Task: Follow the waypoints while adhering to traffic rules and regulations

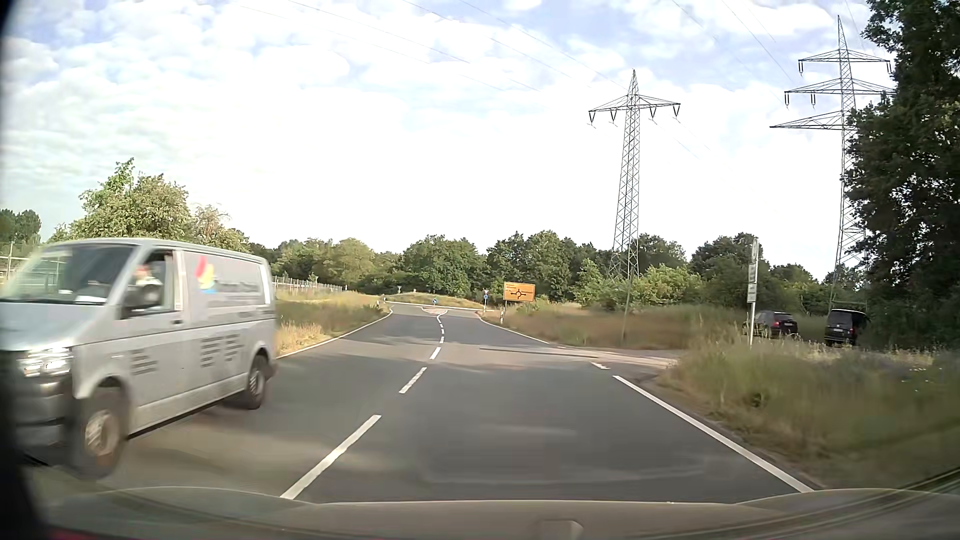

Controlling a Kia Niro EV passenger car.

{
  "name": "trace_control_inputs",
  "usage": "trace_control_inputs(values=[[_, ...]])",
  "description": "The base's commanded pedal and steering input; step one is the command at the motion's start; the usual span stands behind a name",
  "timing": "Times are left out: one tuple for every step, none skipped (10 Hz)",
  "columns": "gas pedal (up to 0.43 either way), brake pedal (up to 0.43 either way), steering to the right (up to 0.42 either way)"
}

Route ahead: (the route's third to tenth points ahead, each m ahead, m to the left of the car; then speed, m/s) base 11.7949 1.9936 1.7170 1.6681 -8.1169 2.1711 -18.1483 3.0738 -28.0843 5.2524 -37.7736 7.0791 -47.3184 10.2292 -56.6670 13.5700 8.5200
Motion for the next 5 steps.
trace_control_inputs(values=[[0.0,0.03,-0.019],[0.0,0.03,-0.015],[0.0,0.043,-0.013],[0.0,0.073,-0.009],[0.0,0.116,0.0]])
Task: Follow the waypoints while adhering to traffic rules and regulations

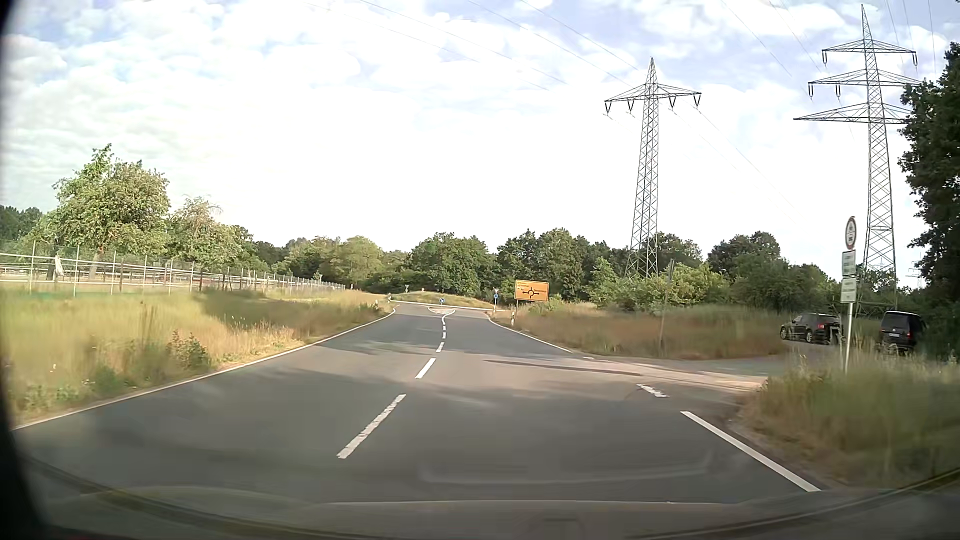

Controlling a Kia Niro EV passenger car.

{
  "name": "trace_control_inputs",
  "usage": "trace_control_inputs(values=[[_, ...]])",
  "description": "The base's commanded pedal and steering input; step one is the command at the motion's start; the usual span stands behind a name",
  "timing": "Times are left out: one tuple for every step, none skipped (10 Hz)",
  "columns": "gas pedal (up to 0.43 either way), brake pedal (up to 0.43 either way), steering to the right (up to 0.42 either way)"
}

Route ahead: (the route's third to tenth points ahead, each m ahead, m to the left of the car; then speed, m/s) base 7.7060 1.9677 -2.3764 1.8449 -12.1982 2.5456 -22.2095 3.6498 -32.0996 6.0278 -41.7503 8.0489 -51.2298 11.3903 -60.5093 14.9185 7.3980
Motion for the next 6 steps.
trace_control_inputs(values=[[0.0,0.128,0.014],[0.0,0.134,0.024],[0.0,0.134,0.04],[0.0,0.134,0.061],[0.0,0.134,0.086],[0.0,0.134,0.109]])
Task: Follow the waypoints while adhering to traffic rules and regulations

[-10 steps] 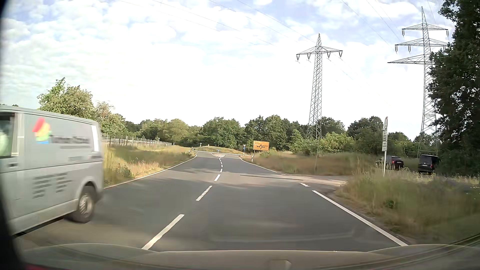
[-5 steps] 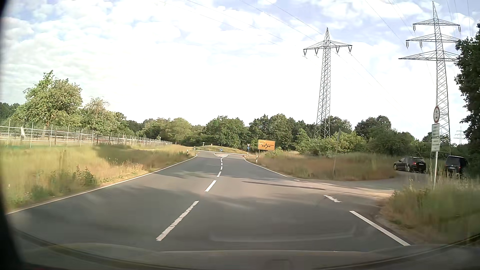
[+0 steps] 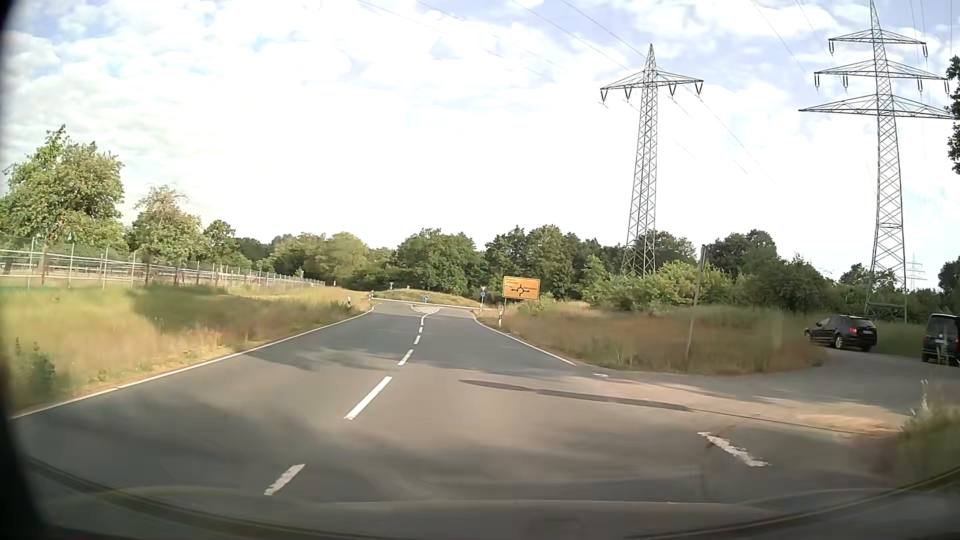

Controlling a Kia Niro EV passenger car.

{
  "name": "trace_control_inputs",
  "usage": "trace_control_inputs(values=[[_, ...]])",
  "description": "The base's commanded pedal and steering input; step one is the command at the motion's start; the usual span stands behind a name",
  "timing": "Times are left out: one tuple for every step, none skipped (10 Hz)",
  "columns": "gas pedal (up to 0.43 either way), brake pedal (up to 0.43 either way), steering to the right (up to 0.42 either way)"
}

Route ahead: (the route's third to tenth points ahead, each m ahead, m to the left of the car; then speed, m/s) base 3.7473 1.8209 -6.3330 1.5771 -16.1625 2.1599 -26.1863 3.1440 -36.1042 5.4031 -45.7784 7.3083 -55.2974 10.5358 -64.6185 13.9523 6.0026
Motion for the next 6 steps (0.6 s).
trace_control_inputs(values=[[0.0,0.134,0.136],[0.0,0.128,0.162],[0.0,0.116,0.188],[0.0,0.116,0.218],[0.0,0.098,0.24],[0.0,0.03,0.263]])
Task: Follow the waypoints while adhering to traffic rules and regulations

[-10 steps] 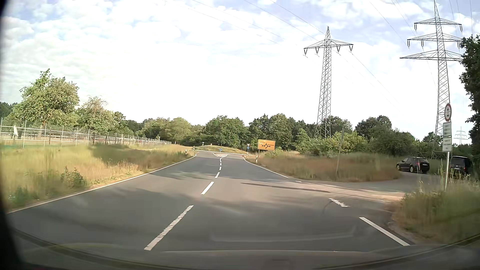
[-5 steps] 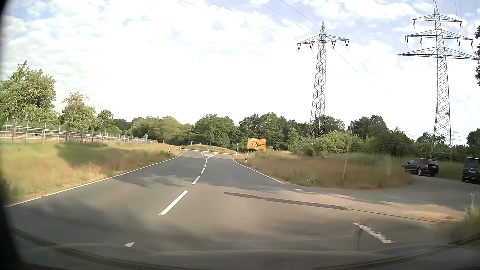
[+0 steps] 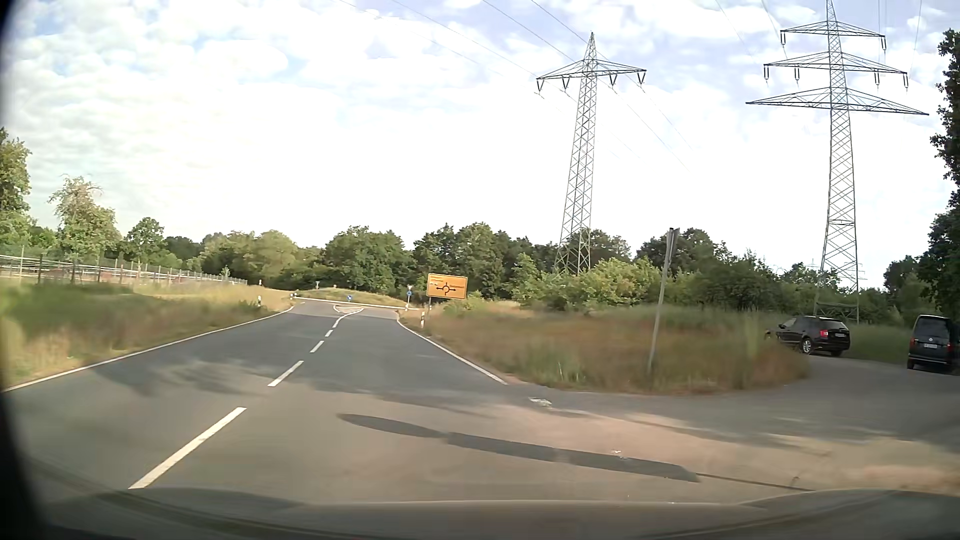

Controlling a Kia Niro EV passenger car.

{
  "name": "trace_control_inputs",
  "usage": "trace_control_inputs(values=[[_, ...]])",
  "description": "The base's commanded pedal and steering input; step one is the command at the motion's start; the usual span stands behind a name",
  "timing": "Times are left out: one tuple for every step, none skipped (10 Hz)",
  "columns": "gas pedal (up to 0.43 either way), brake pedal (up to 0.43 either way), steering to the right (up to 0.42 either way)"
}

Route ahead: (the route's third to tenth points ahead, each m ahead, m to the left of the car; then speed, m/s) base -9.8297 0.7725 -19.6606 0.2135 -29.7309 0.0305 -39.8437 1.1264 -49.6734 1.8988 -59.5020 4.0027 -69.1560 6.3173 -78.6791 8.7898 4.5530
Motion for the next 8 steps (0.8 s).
trace_control_inputs(values=[[0.0,0.03,0.279],[0.0,0.03,0.3],[0.0,0.03,0.316],[0.0,0.03,0.333],[0.0,0.03,0.344],[0.0,0.03,0.354],[0.0,0.037,0.371],[0.0,0.03,0.388]])
